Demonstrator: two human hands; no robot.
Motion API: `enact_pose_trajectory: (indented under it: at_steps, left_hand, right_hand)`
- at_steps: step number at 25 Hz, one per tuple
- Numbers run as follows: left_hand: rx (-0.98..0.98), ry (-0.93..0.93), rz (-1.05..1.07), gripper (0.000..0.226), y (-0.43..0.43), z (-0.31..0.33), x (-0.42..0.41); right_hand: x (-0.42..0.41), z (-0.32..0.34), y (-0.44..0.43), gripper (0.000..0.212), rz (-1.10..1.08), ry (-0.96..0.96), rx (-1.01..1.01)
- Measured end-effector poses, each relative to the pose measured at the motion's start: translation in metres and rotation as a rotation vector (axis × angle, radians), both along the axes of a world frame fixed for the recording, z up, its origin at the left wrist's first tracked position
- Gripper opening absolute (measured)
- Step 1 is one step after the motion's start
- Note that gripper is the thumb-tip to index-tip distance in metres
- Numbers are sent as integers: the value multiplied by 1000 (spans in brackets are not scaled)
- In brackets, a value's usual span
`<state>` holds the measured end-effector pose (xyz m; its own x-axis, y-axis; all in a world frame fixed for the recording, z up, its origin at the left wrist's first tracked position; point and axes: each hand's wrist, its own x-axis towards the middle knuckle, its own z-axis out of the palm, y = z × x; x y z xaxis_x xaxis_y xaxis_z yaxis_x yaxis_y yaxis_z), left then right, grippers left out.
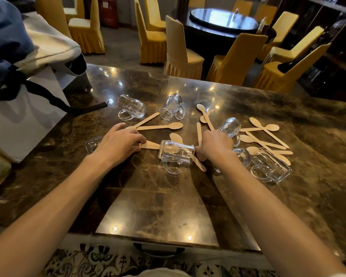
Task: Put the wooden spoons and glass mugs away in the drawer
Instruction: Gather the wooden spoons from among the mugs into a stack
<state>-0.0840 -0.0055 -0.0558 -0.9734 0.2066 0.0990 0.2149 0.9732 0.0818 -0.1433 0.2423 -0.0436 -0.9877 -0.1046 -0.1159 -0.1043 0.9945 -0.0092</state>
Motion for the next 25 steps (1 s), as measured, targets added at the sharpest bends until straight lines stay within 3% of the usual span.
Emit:
enact_pose_trajectory:
  at_steps: [6, 13, 17, 25]
  left_hand:
    - [-57, 26, -10, 24, 0, 2, -3]
    - [-34, 121, 63, 35, 5, 26, -12]
    - [85, 193, -37, 29, 8, 47, 0]
    - [198, 64, -222, 38, 33, 49, 61]
  right_hand:
    - [-3, -1, -1, 28, -99, -54, -97]
    - [-5, -3, -1, 24, -116, -96, -159]
    - [-3, -3, -2, 22, -114, -58, -102]
    - [-4, -2, -2, 24, -61, -32, -79]
